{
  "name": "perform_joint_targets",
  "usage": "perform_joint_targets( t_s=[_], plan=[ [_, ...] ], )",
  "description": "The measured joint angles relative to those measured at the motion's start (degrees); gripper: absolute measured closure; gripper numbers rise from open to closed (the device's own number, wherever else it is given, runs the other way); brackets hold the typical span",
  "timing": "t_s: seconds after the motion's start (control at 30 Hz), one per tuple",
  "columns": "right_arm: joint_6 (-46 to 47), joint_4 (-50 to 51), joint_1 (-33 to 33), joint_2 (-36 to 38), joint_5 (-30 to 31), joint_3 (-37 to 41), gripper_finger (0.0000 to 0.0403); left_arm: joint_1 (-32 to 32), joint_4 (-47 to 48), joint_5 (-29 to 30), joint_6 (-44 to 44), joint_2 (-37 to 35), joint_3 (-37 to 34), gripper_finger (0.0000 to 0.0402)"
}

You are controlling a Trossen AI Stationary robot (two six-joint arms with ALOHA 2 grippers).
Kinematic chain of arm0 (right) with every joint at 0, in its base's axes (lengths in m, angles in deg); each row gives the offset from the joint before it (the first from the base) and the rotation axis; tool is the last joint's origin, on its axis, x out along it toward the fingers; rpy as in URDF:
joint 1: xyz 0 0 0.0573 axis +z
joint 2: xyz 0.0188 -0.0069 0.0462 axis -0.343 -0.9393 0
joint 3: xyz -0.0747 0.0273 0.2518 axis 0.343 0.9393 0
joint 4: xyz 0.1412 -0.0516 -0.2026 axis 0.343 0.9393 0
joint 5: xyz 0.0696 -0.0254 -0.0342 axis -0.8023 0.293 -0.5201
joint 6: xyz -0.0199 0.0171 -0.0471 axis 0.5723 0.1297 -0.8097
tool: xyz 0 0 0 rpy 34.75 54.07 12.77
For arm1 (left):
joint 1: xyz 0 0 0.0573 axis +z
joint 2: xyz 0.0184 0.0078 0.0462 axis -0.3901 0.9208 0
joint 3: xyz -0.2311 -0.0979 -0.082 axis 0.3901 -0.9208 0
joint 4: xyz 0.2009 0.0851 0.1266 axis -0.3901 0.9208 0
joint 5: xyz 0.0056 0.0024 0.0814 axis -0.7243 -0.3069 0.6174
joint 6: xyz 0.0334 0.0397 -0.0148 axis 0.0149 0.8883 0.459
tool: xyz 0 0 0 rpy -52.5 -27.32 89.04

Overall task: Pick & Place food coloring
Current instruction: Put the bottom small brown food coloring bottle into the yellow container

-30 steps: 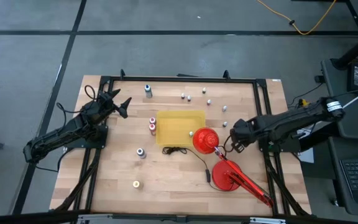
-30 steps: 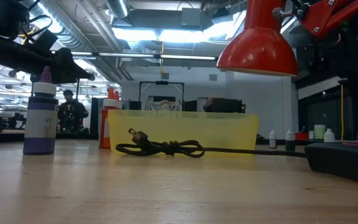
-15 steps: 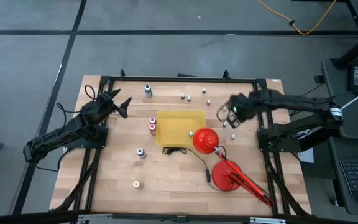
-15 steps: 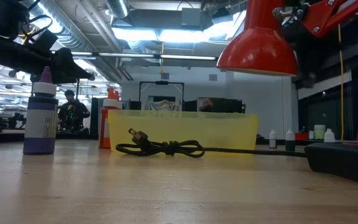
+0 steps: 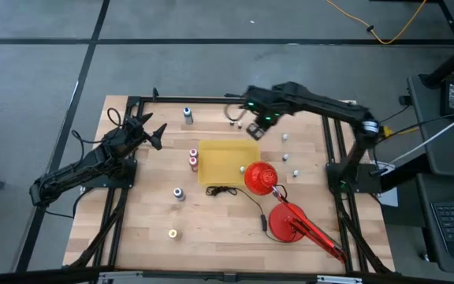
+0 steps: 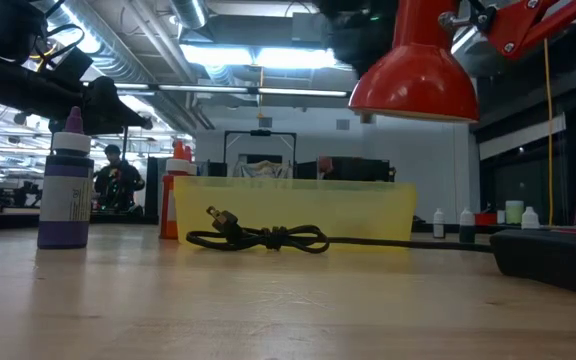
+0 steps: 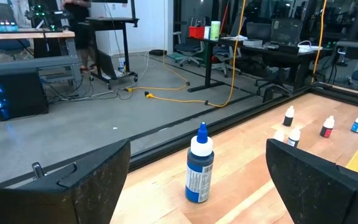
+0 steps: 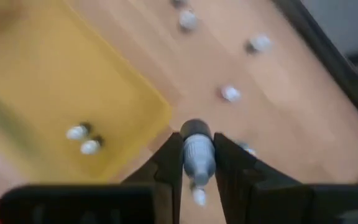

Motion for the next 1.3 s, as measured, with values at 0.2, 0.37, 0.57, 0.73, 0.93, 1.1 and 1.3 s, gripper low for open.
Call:
perform_joint_targets(
  t_s=[0.2,0.37,0.57,0.73,0.93,1.1,1.3],
  plan=[
    [-5.1,2.1,3.4,-13.5,-3.4,-14.6,0.033,0.0,0.0,0.0,0.0,0.0,0.0,0.0038],
    [-6.0,2.7,7.2,-20.8,-6.3,-21.2,0.0328,0.0,0.0,0.0,0.0,0.0,0.0,0.0037],
    [-7.1,3.0,11.5,-25.2,-7.0,-22.2,0.0329,0.0,0.0,0.0,0.0,0.0,0.0,0.0038],
    [-7.5,3.0,14.3,-28.0,-8.0,-22.2,0.0328,0.0,0.0,0.0,0.0,0.0,0.0,0.0037],
    [-8.7,-0.1,16.2,-29.7,-7.9,-20.5,0.0327,0.0,0.0,0.0,0.0,0.0,0.0,0.0038],
    [-8.8,-5.4,16.6,-29.8,-7.2,-16.8,0.0329,0.0,0.0,0.0,0.0,0.0,0.0,0.0037],
    [-10.3,-6.4,16.4,-29.8,-5.6,-13.2,0.0328,0.0,0.0,0.0,0.0,0.0,0.0,0.0038]
  ],
)
